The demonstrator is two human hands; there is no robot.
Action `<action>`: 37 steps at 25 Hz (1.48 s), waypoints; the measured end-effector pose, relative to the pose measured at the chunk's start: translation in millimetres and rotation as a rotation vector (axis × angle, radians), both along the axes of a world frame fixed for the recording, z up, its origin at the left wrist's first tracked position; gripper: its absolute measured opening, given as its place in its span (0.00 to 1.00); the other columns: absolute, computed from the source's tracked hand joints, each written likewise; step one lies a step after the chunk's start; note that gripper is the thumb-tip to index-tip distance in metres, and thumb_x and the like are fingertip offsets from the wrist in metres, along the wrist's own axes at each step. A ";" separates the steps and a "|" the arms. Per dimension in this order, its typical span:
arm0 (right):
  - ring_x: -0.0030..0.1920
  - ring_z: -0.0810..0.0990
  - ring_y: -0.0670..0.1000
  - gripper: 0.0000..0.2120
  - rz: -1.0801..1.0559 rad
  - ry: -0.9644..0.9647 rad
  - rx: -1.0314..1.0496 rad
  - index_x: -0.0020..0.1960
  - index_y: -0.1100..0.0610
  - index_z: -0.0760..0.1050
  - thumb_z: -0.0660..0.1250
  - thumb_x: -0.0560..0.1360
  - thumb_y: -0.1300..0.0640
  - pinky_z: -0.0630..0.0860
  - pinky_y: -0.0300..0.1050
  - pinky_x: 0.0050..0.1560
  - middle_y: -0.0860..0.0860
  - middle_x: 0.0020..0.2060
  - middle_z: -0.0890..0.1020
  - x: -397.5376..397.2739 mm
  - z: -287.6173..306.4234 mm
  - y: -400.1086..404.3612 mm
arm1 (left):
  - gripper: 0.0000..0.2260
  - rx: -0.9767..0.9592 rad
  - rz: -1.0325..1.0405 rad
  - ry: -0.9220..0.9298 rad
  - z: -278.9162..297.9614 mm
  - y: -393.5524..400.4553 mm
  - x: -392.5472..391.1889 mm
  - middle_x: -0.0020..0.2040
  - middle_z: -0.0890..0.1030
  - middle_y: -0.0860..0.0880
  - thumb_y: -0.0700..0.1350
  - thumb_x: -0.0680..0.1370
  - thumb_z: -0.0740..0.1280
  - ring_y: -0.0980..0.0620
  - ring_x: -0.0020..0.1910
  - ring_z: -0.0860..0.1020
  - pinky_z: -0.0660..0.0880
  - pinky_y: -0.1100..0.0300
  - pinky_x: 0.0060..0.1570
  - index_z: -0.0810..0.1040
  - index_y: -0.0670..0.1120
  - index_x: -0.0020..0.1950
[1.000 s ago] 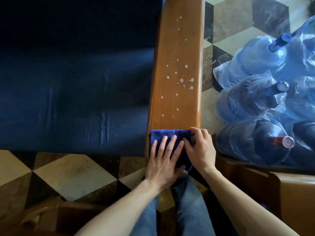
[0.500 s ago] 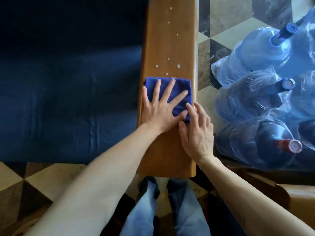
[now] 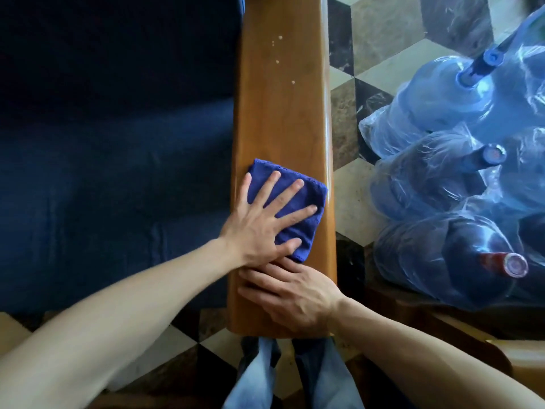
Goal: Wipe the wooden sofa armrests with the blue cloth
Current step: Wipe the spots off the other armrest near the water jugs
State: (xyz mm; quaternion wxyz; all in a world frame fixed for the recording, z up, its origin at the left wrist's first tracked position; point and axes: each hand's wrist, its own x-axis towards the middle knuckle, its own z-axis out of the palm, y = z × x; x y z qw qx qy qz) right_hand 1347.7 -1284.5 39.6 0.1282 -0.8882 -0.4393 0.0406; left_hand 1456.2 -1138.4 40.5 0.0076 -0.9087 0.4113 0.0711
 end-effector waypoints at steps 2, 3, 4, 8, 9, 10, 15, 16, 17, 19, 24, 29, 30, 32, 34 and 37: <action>0.76 0.65 0.55 0.21 -0.009 0.051 0.001 0.74 0.49 0.68 0.57 0.82 0.49 0.56 0.54 0.78 0.51 0.75 0.69 2.8 1.2 1.3 | 0.30 -0.028 0.014 0.005 5.3 -25.0 45.9 0.81 0.54 0.52 0.68 0.74 0.55 0.40 0.80 0.50 0.46 0.28 0.71 0.58 0.67 0.76; 0.77 0.63 0.55 0.21 -0.011 0.071 -0.010 0.75 0.48 0.67 0.56 0.82 0.48 0.54 0.54 0.78 0.50 0.76 0.67 3.9 0.8 0.6 | 0.30 -0.045 0.080 0.024 6.8 -42.8 79.0 0.82 0.52 0.53 0.69 0.74 0.53 0.41 0.80 0.49 0.45 0.28 0.72 0.57 0.67 0.77; 0.78 0.61 0.55 0.22 -0.006 0.087 -0.024 0.76 0.46 0.65 0.54 0.83 0.48 0.53 0.55 0.79 0.50 0.77 0.65 5.5 0.9 0.1 | 0.30 -0.031 0.166 0.065 11.9 -57.0 111.0 0.82 0.49 0.54 0.70 0.75 0.50 0.42 0.80 0.46 0.44 0.29 0.72 0.54 0.68 0.77; 0.80 0.54 0.57 0.23 -0.110 0.132 -0.068 0.77 0.43 0.61 0.52 0.83 0.43 0.47 0.63 0.78 0.51 0.80 0.59 7.3 1.5 1.0 | 0.29 -0.042 0.519 0.104 6.0 -59.6 150.5 0.82 0.45 0.53 0.70 0.78 0.46 0.44 0.80 0.42 0.41 0.33 0.74 0.48 0.66 0.78; 0.80 0.54 0.58 0.23 -0.180 0.144 -0.054 0.77 0.43 0.61 0.53 0.83 0.43 0.48 0.64 0.78 0.52 0.80 0.59 5.9 3.0 2.8 | 0.29 -0.068 0.584 0.102 3.6 -52.5 131.4 0.82 0.45 0.53 0.68 0.79 0.47 0.43 0.80 0.42 0.43 0.33 0.75 0.48 0.65 0.79; 0.80 0.56 0.59 0.23 -0.258 0.155 -0.023 0.76 0.45 0.63 0.55 0.82 0.44 0.52 0.64 0.78 0.53 0.79 0.61 3.8 5.6 5.4 | 0.29 -0.075 0.618 0.092 2.8 -44.5 105.0 0.82 0.46 0.52 0.67 0.79 0.48 0.43 0.80 0.43 0.46 0.32 0.74 0.48 0.64 0.79; 0.69 0.72 0.58 0.18 -0.979 0.170 0.339 0.65 0.55 0.73 0.63 0.78 0.50 0.72 0.56 0.64 0.55 0.68 0.74 48.7 22.0 -28.2 | 0.30 0.004 0.623 0.130 3.9 -23.2 2.8 0.82 0.43 0.52 0.68 0.79 0.49 0.42 0.80 0.40 0.52 0.29 0.72 0.46 0.64 0.79; 0.70 0.71 0.59 0.20 -1.071 0.201 0.344 0.69 0.55 0.71 0.61 0.78 0.50 0.71 0.56 0.66 0.55 0.70 0.72 72.2 22.5 -36.0 | 0.30 0.025 0.633 0.112 3.8 -26.9 1.7 0.82 0.43 0.51 0.69 0.78 0.49 0.41 0.80 0.40 0.52 0.28 0.71 0.47 0.64 0.79; 0.73 0.68 0.59 0.23 -1.113 0.236 0.338 0.72 0.55 0.68 0.60 0.79 0.49 0.70 0.56 0.69 0.56 0.73 0.69 93.8 20.4 -38.9 | 0.30 0.032 0.638 0.088 3.6 -32.8 8.5 0.82 0.44 0.51 0.70 0.77 0.49 0.40 0.80 0.41 0.52 0.28 0.71 0.48 0.65 0.78; 0.76 0.64 0.57 0.25 -1.178 0.315 0.389 0.76 0.54 0.62 0.57 0.81 0.48 0.67 0.57 0.72 0.55 0.77 0.63 142.1 12.6 -35.3 | 0.30 -0.008 0.656 0.042 1.9 -47.5 59.5 0.82 0.48 0.51 0.71 0.76 0.49 0.40 0.80 0.44 0.51 0.27 0.71 0.51 0.66 0.78; 0.77 0.58 0.56 0.30 -1.314 0.353 0.190 0.80 0.49 0.48 0.51 0.82 0.40 0.65 0.57 0.71 0.54 0.80 0.52 171.6 2.8 -18.8 | 0.29 -0.094 0.655 0.081 -0.4 -87.8 252.5 0.82 0.46 0.54 0.70 0.77 0.49 0.43 0.80 0.43 0.44 0.29 0.72 0.51 0.67 0.78; 0.78 0.58 0.55 0.32 -1.343 0.348 0.205 0.80 0.49 0.46 0.53 0.81 0.40 0.64 0.57 0.72 0.53 0.80 0.52 172.0 -1.0 -17.9 | 0.28 -0.050 0.406 0.046 -2.5 -72.3 246.7 0.82 0.49 0.51 0.65 0.79 0.49 0.44 0.81 0.47 0.43 0.34 0.75 0.52 0.63 0.79; 0.78 0.59 0.55 0.33 -1.348 0.329 0.235 0.80 0.50 0.47 0.53 0.81 0.39 0.66 0.57 0.71 0.53 0.80 0.54 169.6 -1.1 -18.1 | 0.28 -0.046 0.276 0.016 -4.7 -53.1 214.1 0.82 0.50 0.51 0.64 0.78 0.51 0.43 0.81 0.48 0.45 0.34 0.75 0.53 0.63 0.79; 0.76 0.62 0.56 0.36 -1.351 0.287 0.266 0.80 0.52 0.48 0.52 0.79 0.37 0.68 0.57 0.68 0.53 0.80 0.57 166.3 1.1 -18.6 | 0.29 -0.062 0.121 0.033 -2.4 -18.4 152.5 0.82 0.54 0.50 0.64 0.76 0.56 0.42 0.80 0.51 0.50 0.32 0.74 0.58 0.63 0.78; 0.76 0.63 0.56 0.38 -1.338 0.286 0.269 0.81 0.53 0.49 0.52 0.78 0.35 0.70 0.57 0.67 0.54 0.79 0.57 166.6 3.5 -16.7 | 0.30 -0.065 0.093 0.056 -3.4 -6.8 145.5 0.81 0.55 0.50 0.66 0.75 0.58 0.41 0.80 0.52 0.52 0.31 0.72 0.60 0.64 0.77; 0.75 0.64 0.57 0.38 -1.316 0.250 0.213 0.80 0.55 0.51 0.52 0.78 0.35 0.72 0.57 0.66 0.55 0.79 0.58 172.7 1.6 -14.8 | 0.28 -0.067 0.358 0.028 2.4 -53.4 206.2 0.81 0.54 0.50 0.66 0.76 0.53 0.41 0.80 0.51 0.48 0.31 0.74 0.58 0.65 0.77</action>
